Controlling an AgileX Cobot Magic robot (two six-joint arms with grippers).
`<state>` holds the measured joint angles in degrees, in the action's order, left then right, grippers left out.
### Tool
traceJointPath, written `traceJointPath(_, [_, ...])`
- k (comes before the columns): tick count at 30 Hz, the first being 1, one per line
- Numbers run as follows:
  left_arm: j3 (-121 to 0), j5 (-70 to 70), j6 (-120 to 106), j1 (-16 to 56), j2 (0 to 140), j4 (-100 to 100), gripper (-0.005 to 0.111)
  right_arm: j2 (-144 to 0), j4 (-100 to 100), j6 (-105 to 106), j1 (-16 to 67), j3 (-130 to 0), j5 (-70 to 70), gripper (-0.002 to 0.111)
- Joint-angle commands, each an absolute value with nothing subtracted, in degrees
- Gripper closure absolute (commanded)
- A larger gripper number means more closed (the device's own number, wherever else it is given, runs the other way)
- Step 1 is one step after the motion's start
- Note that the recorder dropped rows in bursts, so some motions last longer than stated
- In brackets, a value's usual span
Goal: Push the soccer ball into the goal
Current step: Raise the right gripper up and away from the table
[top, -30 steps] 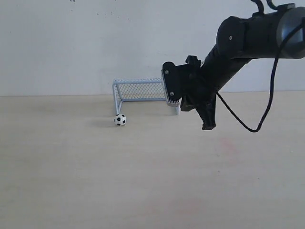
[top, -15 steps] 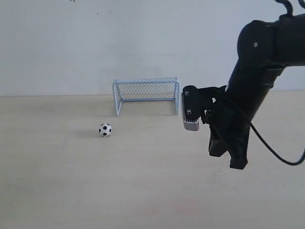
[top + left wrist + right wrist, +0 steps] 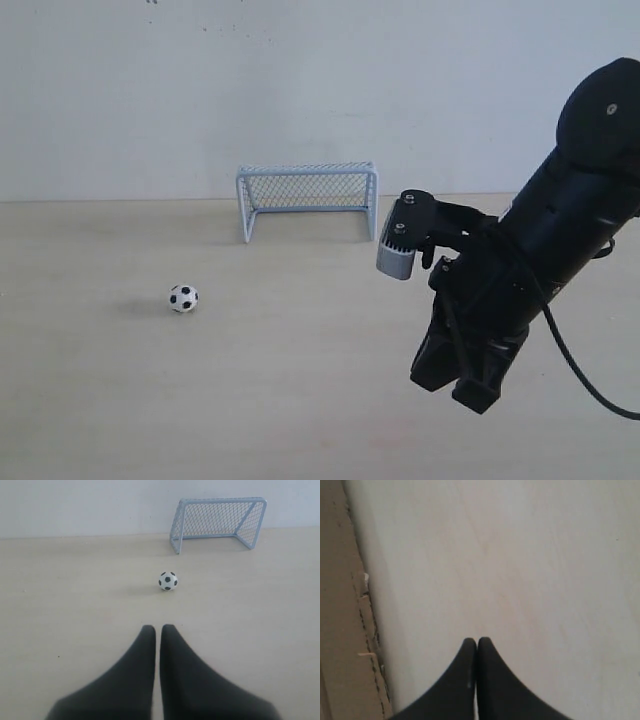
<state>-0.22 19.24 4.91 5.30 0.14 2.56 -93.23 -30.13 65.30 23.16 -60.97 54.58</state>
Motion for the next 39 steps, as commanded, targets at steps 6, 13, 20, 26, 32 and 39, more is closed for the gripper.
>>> traceJointPath(6, [0.0,18.8,4.8,5.1,0.0,2.4,0.102,-92.5,-31.0,64.8,22.8,-60.7,55.5,0.109])
traceJointPath(13, [0.0,18.8,4.8,5.1,0.0,2.4,0.102,-92.5,-30.9,64.8,22.8,-60.7,54.4,0.109])
traceJointPath(20, [0.0,18.8,4.8,5.1,0.0,2.4,0.102,-92.5,-31.7,62.8,22.8,-60.7,55.6,0.109])
traceJointPath(26, [0.0,18.8,4.8,5.1,0.0,2.4,0.102,-90.7,-33.8,46.2,22.8,-60.7,56.2,0.109])
traceJointPath(32, [0.0,18.8,4.8,5.1,0.0,2.4,0.102,-85.5,-36.2,44.3,22.8,-60.7,53.2,0.109])
traceJointPath(39, [0.0,18.8,4.8,5.1,0.0,2.4,0.102,-81.6,-37.3,40.8,22.8,-60.7,45.3,0.109])
